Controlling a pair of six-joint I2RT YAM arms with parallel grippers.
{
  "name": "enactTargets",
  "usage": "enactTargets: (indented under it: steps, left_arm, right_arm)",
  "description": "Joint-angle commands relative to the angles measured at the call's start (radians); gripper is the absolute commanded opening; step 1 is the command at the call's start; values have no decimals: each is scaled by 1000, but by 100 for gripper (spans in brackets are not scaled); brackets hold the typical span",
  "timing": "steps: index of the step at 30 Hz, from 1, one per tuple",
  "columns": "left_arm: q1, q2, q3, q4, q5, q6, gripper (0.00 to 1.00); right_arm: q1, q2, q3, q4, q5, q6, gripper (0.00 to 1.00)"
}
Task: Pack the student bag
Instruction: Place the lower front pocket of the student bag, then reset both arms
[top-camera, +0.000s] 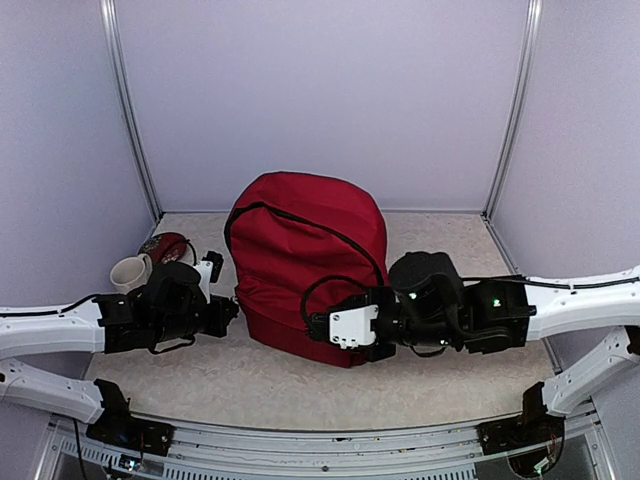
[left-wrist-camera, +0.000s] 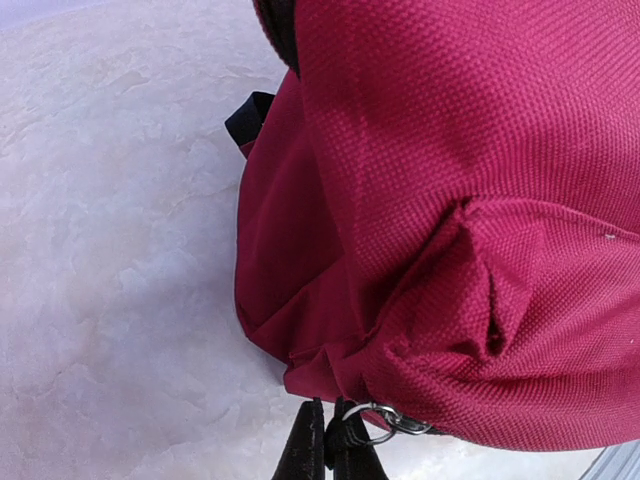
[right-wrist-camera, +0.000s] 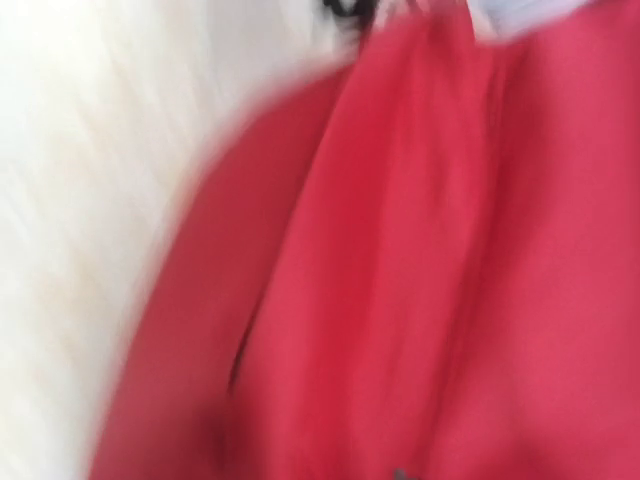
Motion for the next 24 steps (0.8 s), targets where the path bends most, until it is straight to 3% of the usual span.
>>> enactTargets:
  steps: [1, 3, 7, 9, 13, 16, 20, 24]
  left_arm:
    - [-33, 11, -4, 16, -102, 40, 1]
    - [-33, 14, 3, 15, -97, 43, 30]
    - [-35, 0, 29, -10, -78, 55, 78]
    - [-35, -18, 49, -37, -67, 66, 95]
    - [-33, -65, 111, -123, 15, 124, 99]
    - [-23, -91, 171, -215, -2, 125, 99]
    - [83, -115, 230, -294, 45, 155, 99]
    - [223, -104, 259, -337, 86, 192, 99]
  right_arm:
    - [11, -137, 115, -19, -379, 169, 46]
    - [9, -188, 121, 29, -454, 212, 53]
    - [-50, -280, 147, 102, -438, 356, 68]
    - [-114, -316, 151, 126, -379, 450, 76]
    - [-289, -351, 149, 84, -181, 619, 87]
    - [-479, -355, 126, 8, -164, 747, 90]
    - [-714, -360, 33, 17, -226, 854, 92]
    - [-934, -349, -72, 72, -407, 959, 93]
